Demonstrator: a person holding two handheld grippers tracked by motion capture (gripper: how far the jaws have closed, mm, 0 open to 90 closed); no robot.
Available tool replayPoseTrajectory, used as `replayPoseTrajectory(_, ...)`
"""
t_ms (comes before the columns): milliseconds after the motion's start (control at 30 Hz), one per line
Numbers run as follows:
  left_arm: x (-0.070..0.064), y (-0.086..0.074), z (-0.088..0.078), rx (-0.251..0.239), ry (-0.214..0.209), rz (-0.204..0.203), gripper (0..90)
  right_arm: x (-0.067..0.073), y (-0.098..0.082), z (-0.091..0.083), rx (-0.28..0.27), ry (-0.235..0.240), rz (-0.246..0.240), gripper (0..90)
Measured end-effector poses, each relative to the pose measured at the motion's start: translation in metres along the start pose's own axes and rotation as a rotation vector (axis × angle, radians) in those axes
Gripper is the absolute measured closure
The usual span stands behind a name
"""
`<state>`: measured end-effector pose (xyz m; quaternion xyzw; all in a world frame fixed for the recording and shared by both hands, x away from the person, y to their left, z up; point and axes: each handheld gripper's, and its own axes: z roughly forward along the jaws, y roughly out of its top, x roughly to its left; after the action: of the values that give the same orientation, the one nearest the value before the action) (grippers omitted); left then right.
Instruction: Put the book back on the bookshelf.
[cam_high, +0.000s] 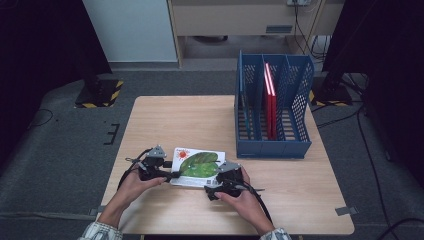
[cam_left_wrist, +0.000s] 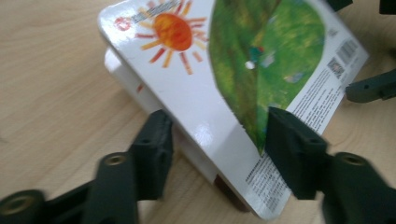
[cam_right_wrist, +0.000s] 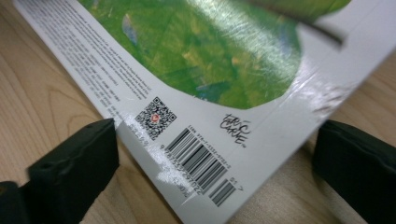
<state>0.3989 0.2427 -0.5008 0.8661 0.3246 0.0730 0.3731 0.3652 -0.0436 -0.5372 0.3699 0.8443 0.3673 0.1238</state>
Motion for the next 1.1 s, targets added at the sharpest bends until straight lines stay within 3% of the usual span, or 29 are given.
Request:
replayPoseTrajectory(67,0.000,0.000,0.000,-0.007,-0.006,0.004,56.5,0.002,0.001,0.002,-0.001,-0.007,-0.021,2.6)
replayPoseTrajectory(367,0.000,-0.002,0.002,-0.010,0.000,-0.001,56.3,0.000,0.003,0.003,0.004,-0.008,-0.009,2.5)
replayPoseTrajectory(767,0.003,-0.006,-0.003,-0.045,-0.023,-0.029,62.0,-0.001,0.005,0.000,0.014,-0.009,-0.019,5.5)
replayPoseTrajectory(1100,0.003,-0.006,-0.004,-0.058,-0.008,-0.037,62.3,-0.007,0.011,-0.010,-0.029,0.011,0.024,16.0)
